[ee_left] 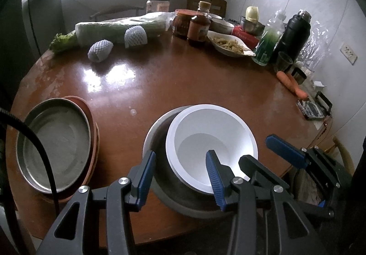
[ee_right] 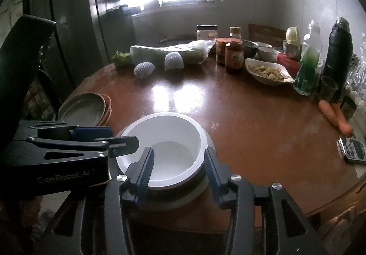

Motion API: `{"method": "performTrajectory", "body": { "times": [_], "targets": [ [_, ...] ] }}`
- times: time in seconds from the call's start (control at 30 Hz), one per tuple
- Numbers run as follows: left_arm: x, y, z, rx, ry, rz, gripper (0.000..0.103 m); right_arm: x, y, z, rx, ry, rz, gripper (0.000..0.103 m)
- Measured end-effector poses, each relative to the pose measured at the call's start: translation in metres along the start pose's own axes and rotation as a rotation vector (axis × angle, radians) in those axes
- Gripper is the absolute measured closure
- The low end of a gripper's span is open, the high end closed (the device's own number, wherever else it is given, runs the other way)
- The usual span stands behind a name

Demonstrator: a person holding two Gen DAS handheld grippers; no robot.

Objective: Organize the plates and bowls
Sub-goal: 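Lower the red-printed bowl into the white paper bowl and open the left tool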

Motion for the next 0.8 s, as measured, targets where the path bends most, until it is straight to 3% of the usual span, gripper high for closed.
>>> {"method": "performTrajectory", "body": {
  "times": [0.8],
  "targets": [
    [0.017, 0.004, 0.021, 0.04, 0.007, -0.038, 0.056, 0.016, 0.019, 0.003, 0.015, -0.022, -0.051, 0.044]
  ]
}}
Point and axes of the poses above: each gripper's, at about its wrist camera, not at the fingertips, and x roughly against the way its jaws point, z to its left, y to its top, the point moved 10 cm from there along -x, roughly the way its jaws point, and after that the axes turned 9 degrees about y, right-handed, at the moved point
